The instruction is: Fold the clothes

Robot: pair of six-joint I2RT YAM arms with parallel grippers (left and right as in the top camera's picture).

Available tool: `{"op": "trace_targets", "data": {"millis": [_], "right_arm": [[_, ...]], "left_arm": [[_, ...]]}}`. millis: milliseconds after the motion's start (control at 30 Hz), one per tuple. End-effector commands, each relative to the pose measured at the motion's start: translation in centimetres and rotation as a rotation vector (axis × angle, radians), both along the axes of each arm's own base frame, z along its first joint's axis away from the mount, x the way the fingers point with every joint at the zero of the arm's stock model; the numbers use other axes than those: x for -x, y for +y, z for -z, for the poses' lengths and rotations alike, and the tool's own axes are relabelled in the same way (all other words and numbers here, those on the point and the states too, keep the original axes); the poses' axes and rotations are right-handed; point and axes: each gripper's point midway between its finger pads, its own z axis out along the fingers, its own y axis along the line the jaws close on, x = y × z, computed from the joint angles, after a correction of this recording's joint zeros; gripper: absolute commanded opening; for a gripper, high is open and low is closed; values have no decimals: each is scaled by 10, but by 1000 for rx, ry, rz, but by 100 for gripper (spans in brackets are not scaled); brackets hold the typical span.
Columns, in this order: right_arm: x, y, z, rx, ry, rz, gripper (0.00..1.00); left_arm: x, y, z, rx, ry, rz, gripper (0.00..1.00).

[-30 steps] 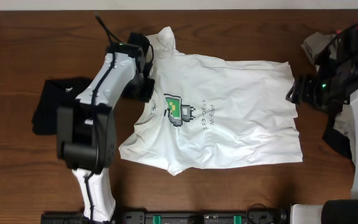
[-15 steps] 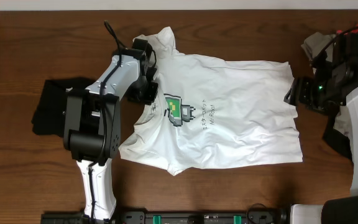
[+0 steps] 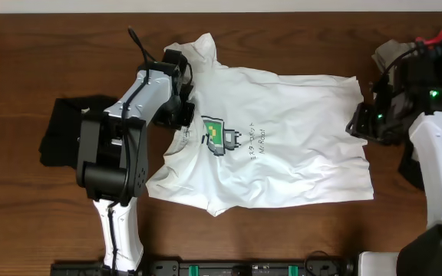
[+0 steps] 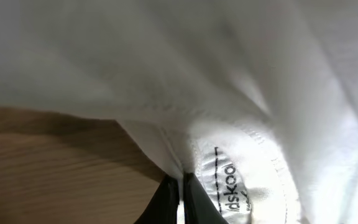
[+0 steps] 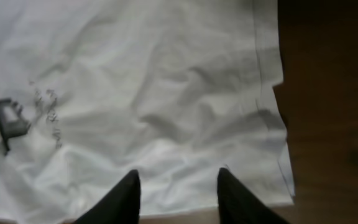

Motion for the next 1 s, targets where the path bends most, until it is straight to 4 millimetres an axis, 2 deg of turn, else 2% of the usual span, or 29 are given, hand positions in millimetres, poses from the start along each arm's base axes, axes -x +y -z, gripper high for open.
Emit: {"op": "trace_targets", "data": {"millis": [0,167,267,433,567,667,800,967], "right_arm": [[5,4,24,-17,26,34,29],[9,5,63,-18,12,42,18],[9,4,83,-15,-14,44,15],[5,0,104,-7,-45,99,6],[2,-7,118,26,-31,125,4],[5,-17,134,76,14,150,3],[9,-21,158,93,68,155,1],[14,-36,170,155,106,179,1]], "left_arm": [[11,40,21,-136,51,-77,6],[10,54,21,-137,54,-148,6],[11,59,20,-138,59,-162,6],[12,65,20,-142,68,-199,6],[14,75,20,-145,77,-259,6],[15,86,20,-147,86,-311,6],[18,100,19,-146,97,-345,6],[18,110,19,-145,99,-372,6]]}}
